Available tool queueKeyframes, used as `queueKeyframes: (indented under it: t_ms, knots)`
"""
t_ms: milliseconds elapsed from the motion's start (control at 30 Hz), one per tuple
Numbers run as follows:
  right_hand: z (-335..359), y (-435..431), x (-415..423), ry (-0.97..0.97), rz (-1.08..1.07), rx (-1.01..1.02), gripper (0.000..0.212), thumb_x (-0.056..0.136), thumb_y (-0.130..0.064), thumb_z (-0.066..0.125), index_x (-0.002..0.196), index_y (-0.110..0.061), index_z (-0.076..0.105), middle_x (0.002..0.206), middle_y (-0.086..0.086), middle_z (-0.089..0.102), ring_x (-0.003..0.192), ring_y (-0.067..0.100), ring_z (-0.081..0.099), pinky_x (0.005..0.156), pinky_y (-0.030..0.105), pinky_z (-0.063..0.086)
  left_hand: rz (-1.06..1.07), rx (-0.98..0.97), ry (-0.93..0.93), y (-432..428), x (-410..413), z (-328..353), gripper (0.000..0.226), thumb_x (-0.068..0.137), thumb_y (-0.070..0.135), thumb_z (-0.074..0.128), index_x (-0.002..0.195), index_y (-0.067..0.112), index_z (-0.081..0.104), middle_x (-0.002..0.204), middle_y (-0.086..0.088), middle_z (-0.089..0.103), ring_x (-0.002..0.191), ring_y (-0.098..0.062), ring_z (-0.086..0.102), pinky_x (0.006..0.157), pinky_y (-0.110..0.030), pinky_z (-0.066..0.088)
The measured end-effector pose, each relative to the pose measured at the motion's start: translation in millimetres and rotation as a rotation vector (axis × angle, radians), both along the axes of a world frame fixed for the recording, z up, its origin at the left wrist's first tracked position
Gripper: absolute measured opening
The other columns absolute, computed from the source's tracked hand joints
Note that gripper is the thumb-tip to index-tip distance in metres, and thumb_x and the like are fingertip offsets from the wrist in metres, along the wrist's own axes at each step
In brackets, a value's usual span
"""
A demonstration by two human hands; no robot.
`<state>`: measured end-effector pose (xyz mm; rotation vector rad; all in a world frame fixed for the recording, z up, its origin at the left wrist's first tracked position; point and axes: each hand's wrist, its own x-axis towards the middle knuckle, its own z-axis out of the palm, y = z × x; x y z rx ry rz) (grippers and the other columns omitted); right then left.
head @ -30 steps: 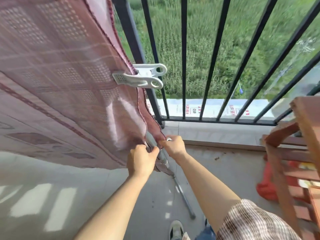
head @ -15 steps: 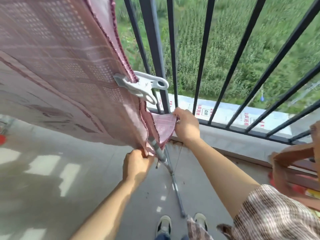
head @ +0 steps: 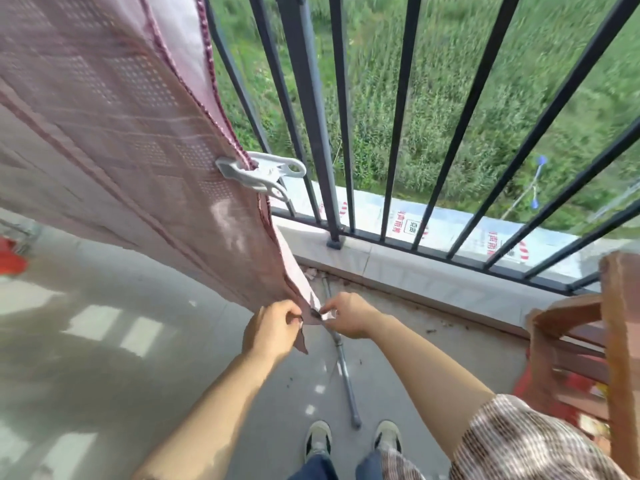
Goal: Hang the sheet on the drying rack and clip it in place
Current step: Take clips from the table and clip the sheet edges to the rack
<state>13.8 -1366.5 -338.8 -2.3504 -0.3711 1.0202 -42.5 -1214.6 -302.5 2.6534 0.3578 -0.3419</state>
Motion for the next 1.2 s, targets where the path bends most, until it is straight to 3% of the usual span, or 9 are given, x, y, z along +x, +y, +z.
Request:
queueKeyframes:
  t_ms: [133, 267, 333, 467, 600, 733, 833, 1100, 1200]
  knots:
    - [0, -8, -6, 0.187, -0.622, 0.241, 0.032, 0.087, -0.025, 0.051, 0.072, -0.001, 0.066, 0.064, 0.008, 0.061, 0.047, 0.015, 0.050, 0.041, 0.016, 0.038, -0.439, 0.210, -0.031, 9, -1, 17, 0.033, 0.084, 0.011, 0.052, 0.113, 0.022, 0.063, 0.111, 0.003, 0.061, 0.110, -0.020, 0.056, 0.089, -0.030, 0.048]
    - [15, -19, -1, 0.187, -0.953, 0.347, 0.039, 0.089, -0.035, 0.051, 0.060, -0.009, 0.048, 0.055, 0.003, 0.045, 0.049, 0.018, 0.037, 0.049, 0.025, 0.029, -0.872, 0.477, -0.163, 12, 12, 46, 0.026, 0.052, 0.006, 0.052, 0.070, 0.020, 0.066, 0.073, 0.004, 0.060, 0.074, -0.016, 0.065, 0.061, -0.025, 0.053]
    - [23, -20, -2, 0.253, -1.040, 0.404, 0.039, 0.090, -0.044, 0.051, 0.074, -0.008, 0.049, 0.064, 0.005, 0.043, 0.056, 0.019, 0.037, 0.054, 0.029, 0.030, -0.953, 0.533, -0.154, 6, 18, 59, 0.033, 0.065, 0.003, 0.042, 0.083, 0.016, 0.067, 0.084, 0.000, 0.062, 0.084, -0.019, 0.064, 0.067, -0.029, 0.052]
    - [29, -14, -11, 0.434, -1.133, 0.632, 0.062, 0.089, -0.061, 0.046, 0.124, -0.010, 0.053, 0.106, 0.005, 0.060, 0.084, 0.016, 0.053, 0.081, 0.032, 0.042, -0.473, 0.155, 0.127, -15, 19, 54, 0.029, 0.087, 0.028, 0.055, 0.110, 0.014, 0.065, 0.107, -0.005, 0.066, 0.103, -0.025, 0.061, 0.088, -0.033, 0.050]
    - [37, -16, -19, 0.439, -1.200, 0.776, 0.059, 0.091, -0.060, 0.042, 0.112, -0.007, 0.054, 0.083, 0.005, 0.060, 0.069, 0.018, 0.058, 0.065, 0.032, 0.047, -0.099, -0.440, 0.286, -37, 9, 38, 0.037, 0.077, 0.043, 0.065, 0.088, 0.009, 0.072, 0.082, -0.005, 0.071, 0.074, -0.014, 0.062, 0.080, -0.045, 0.057]
    - [31, -24, -26, 0.387, -1.181, 0.728, 0.076, 0.088, -0.070, 0.033, 0.114, -0.002, 0.057, 0.097, 0.013, 0.064, 0.085, 0.026, 0.061, 0.085, 0.040, 0.053, 0.073, -0.695, 0.286, -56, 3, 36, 0.018, 0.088, 0.018, 0.064, 0.094, 0.002, 0.069, 0.086, -0.009, 0.067, 0.076, -0.016, 0.063, 0.067, -0.023, 0.054]
    - [30, -36, -34, 0.261, -0.993, 0.642, 0.069, 0.088, -0.070, 0.036, 0.102, -0.009, 0.066, 0.085, 0.004, 0.061, 0.074, 0.018, 0.049, 0.069, 0.029, 0.043, 0.046, -0.650, 0.271, -52, 5, 35, 0.020, 0.089, 0.012, 0.061, 0.095, -0.006, 0.067, 0.083, -0.010, 0.065, 0.065, -0.008, 0.062, 0.059, -0.017, 0.051]
    - [43, -67, -34, 0.134, -0.429, 0.587, 0.018, 0.075, -0.031, 0.079, 0.083, -0.015, 0.078, 0.066, 0.001, 0.062, 0.061, 0.006, 0.051, 0.056, 0.017, 0.042, -0.247, -0.346, 0.212, -23, 26, 40, 0.017, 0.090, 0.013, 0.059, 0.087, 0.000, 0.070, 0.068, -0.008, 0.058, 0.062, -0.015, 0.051, 0.060, -0.029, 0.050]
    - [39, -70, -28, 0.075, -0.410, 0.431, 0.018, 0.071, -0.032, 0.081, 0.069, -0.015, 0.076, 0.058, -0.001, 0.056, 0.055, 0.009, 0.045, 0.054, 0.022, 0.037, -0.712, 0.156, 0.039, -21, 26, 49, 0.021, 0.092, 0.025, 0.055, 0.090, 0.009, 0.067, 0.073, -0.001, 0.057, 0.078, -0.020, 0.053, 0.068, -0.033, 0.043]
